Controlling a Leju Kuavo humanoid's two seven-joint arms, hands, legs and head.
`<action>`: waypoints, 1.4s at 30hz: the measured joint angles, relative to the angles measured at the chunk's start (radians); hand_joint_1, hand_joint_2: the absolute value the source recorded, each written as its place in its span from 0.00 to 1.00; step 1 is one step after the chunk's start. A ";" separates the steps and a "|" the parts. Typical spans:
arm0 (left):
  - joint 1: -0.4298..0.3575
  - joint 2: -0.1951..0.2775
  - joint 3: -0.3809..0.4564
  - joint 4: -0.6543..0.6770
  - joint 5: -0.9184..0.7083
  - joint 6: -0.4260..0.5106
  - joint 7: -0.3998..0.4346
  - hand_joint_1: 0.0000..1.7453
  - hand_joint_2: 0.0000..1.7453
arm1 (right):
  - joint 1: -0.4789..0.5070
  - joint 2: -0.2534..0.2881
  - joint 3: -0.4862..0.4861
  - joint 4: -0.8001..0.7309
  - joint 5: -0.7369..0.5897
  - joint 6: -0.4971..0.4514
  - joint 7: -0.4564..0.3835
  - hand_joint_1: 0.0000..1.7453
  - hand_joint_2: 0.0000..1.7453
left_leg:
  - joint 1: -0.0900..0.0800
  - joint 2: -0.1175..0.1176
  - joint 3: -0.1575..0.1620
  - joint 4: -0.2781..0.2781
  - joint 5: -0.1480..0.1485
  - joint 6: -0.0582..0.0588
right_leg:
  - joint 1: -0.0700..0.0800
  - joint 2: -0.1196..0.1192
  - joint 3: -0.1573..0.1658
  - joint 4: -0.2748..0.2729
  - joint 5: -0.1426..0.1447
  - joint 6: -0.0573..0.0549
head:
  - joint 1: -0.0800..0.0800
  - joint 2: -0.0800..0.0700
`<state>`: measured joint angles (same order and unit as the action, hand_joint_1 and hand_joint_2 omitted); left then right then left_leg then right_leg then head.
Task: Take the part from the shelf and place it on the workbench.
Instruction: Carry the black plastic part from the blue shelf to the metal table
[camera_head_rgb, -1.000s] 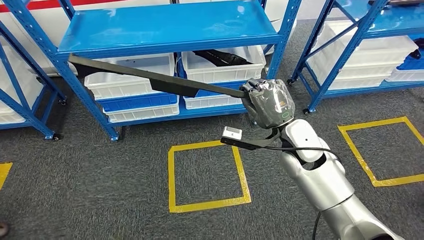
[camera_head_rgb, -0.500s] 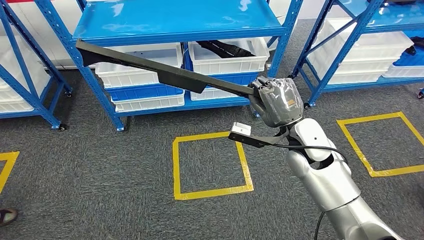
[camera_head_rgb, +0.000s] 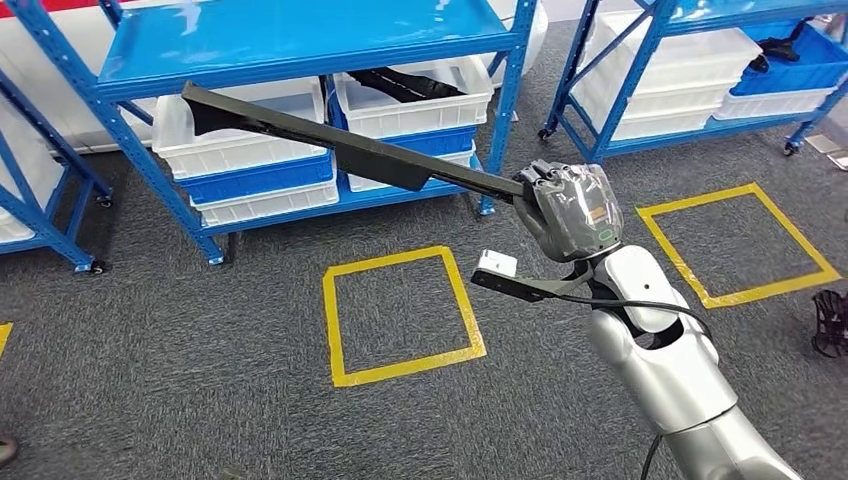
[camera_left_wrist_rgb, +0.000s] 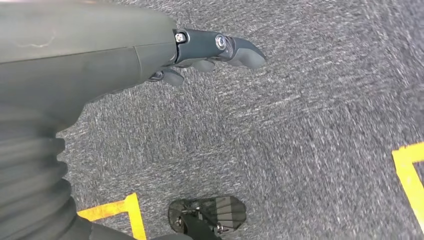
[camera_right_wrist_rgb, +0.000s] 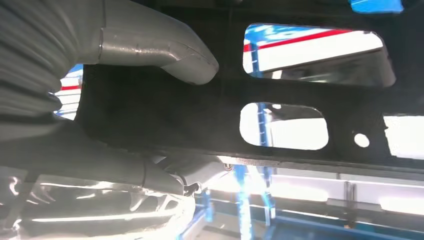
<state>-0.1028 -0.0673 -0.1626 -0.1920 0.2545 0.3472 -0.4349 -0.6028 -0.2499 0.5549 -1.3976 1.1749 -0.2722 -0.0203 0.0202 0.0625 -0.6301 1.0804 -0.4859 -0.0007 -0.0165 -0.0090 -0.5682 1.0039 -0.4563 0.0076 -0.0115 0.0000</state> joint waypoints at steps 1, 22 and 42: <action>0.001 0.000 0.000 0.000 -0.001 0.000 0.001 0.00 1.00 | 0.001 0.000 0.000 -0.002 0.000 0.001 0.000 1.00 1.00 | 0.002 -0.025 -0.020 0.051 -0.039 -0.003 | -0.003 0.007 -0.005 -0.001 0.006 -0.010 | -0.001 0.000; 0.004 -0.004 -0.001 0.000 -0.006 0.003 0.010 0.00 1.00 | 0.029 0.000 -0.010 -0.014 0.020 0.004 0.019 1.00 1.00 | 0.010 0.010 0.066 -0.052 -0.001 0.040 | -0.011 0.000 -0.135 0.208 -0.037 0.058 | 0.013 0.000; 0.004 -0.003 -0.001 0.000 -0.008 0.018 0.010 0.00 1.00 | 0.019 0.018 -0.027 -0.019 0.042 0.009 0.022 1.00 1.00 | 0.006 -0.145 0.062 -0.030 -0.017 0.025 | 0.007 0.139 -0.064 0.024 0.041 0.010 | 0.003 0.000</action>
<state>-0.0990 -0.0708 -0.1633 -0.1919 0.2469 0.3650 -0.4253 -0.5839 -0.2316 0.5283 -1.4168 1.2174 -0.2628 0.0021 0.0258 -0.0825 -0.5678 1.0508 -0.5027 0.0243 -0.0096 0.1302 -0.6317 1.0274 -0.4155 0.0172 -0.0088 0.0000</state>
